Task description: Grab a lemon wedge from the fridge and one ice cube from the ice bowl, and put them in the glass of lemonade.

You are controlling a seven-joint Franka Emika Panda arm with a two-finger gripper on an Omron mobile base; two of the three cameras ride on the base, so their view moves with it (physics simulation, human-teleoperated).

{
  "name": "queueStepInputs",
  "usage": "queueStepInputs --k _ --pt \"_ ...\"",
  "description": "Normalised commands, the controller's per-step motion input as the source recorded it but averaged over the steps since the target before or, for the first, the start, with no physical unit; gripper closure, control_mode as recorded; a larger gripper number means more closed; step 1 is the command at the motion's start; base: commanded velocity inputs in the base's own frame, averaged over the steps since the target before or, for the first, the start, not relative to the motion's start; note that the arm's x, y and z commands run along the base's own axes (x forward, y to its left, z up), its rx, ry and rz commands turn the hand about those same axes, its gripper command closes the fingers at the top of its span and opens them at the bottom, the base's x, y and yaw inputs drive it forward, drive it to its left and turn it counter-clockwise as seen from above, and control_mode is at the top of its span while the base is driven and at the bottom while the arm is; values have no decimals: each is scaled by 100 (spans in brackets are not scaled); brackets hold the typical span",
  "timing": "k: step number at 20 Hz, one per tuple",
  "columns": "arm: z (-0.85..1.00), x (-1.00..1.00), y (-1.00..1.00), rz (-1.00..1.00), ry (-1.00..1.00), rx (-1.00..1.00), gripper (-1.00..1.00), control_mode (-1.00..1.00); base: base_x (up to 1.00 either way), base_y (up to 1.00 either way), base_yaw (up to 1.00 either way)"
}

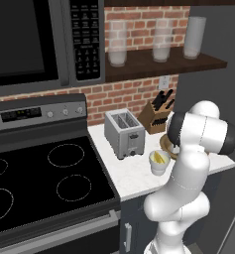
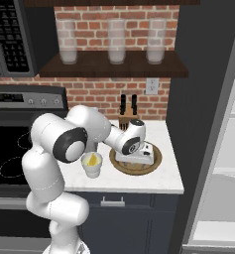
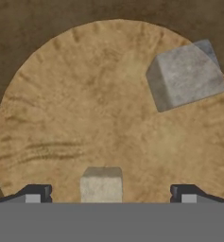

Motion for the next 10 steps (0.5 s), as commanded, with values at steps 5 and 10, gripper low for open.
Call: queueStepInputs --k 5,10 --pt "0 0 0 0 0 0 -100 -100 0 0 0" --pt "0 0 0 0 0 0 100 -100 0 0 0"
